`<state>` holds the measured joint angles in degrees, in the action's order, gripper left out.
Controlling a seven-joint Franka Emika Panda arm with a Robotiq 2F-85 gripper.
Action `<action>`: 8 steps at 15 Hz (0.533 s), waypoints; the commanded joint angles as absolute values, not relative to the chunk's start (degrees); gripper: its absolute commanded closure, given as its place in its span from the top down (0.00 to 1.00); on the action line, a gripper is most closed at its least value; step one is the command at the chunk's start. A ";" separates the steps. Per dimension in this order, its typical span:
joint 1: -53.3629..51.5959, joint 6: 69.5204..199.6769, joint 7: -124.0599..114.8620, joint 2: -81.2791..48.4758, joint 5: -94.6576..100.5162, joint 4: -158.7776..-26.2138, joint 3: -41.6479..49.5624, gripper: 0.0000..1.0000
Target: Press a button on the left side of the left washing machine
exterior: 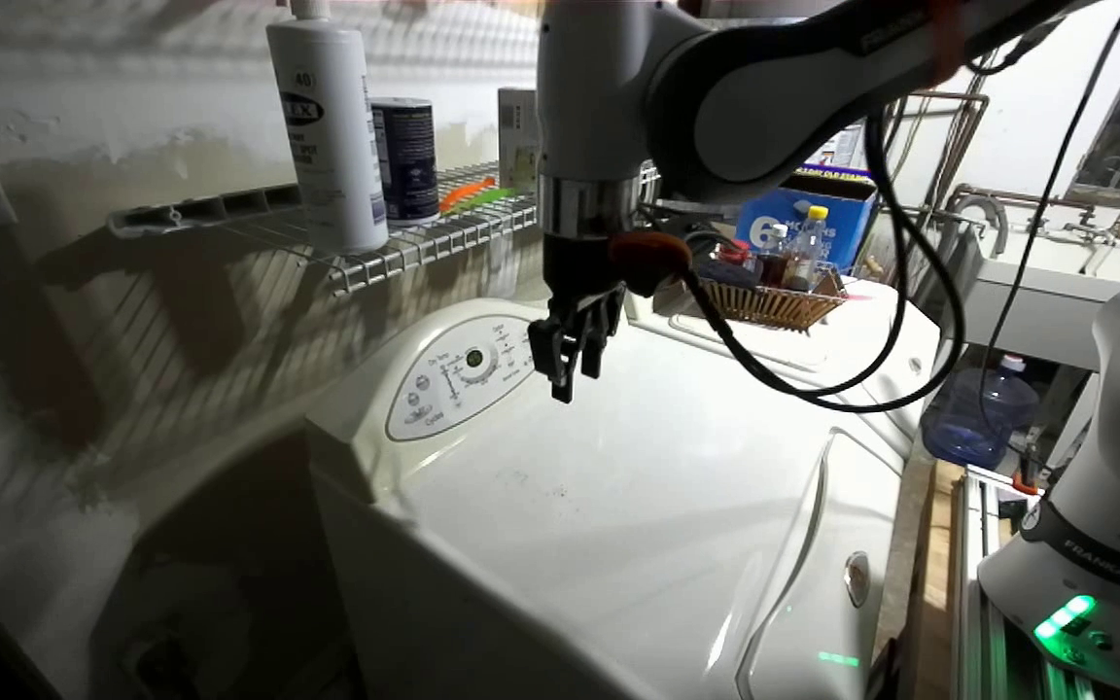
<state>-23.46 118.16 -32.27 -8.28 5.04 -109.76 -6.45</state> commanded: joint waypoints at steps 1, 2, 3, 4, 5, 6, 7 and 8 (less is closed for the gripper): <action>-21.55 125.13 -41.50 5.44 6.53 -122.28 -9.66 0.88; -21.10 126.27 -43.78 8.31 8.02 -124.15 -10.60 0.96; -20.37 127.49 -45.43 11.18 9.42 -126.03 -11.60 0.99; -19.50 128.49 -46.59 13.84 11.16 -127.66 -12.70 1.00; -18.65 129.35 -45.66 16.39 12.36 -129.20 -13.77 1.00; -18.06 126.02 -43.33 9.80 8.82 -123.01 -14.22 0.97; -17.41 126.61 -43.38 12.42 9.36 -124.74 -15.05 1.00; -17.02 126.85 -43.37 14.38 9.51 -126.07 -15.52 1.00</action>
